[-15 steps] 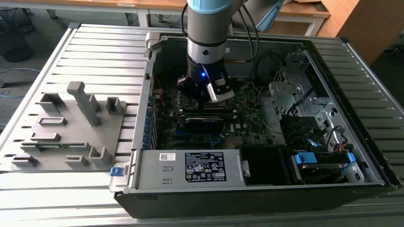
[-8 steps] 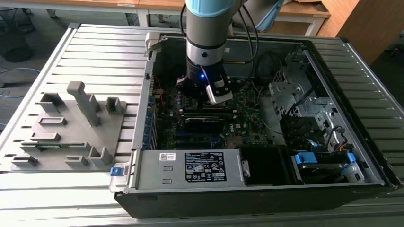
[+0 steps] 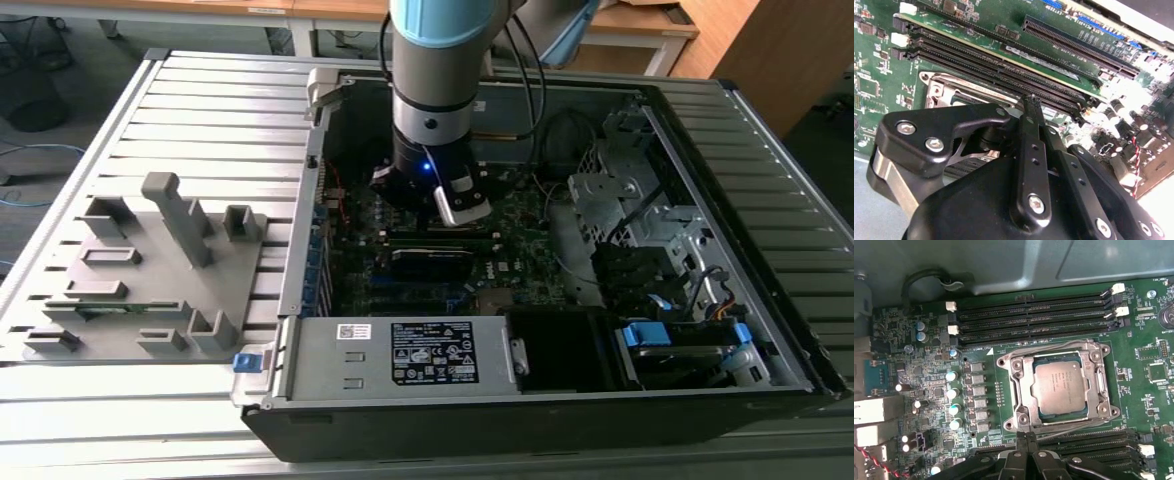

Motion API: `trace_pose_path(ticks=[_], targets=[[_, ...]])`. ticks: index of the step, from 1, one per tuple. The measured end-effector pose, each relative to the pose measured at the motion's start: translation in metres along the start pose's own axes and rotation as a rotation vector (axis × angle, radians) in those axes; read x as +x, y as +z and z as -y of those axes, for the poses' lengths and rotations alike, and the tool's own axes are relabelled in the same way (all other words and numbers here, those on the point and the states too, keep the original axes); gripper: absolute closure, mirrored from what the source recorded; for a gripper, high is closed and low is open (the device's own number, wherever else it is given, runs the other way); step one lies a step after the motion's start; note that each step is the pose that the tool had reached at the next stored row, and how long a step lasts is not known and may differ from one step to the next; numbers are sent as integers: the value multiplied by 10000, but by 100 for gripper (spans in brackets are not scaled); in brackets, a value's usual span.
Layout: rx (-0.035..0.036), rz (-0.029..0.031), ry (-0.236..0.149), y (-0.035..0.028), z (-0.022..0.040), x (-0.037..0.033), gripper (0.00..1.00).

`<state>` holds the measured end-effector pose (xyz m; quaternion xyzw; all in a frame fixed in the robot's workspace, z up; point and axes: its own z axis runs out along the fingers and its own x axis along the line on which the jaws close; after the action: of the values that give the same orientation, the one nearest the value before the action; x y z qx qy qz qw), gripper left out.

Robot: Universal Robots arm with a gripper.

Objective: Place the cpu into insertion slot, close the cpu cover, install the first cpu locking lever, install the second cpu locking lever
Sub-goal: 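Install the second cpu locking lever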

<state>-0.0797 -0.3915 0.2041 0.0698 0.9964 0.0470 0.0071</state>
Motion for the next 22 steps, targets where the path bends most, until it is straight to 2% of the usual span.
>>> trace_pose_path(ticks=[8, 9, 15, 22], targets=[[-390, -54, 9, 20, 25, 14, 89], [-508, -70, 11, 43, 29, 24, 89], [-713, -99, 15, 58, 34, 47, 89], [-915, -125, 20, 76, 45, 68, 89]])
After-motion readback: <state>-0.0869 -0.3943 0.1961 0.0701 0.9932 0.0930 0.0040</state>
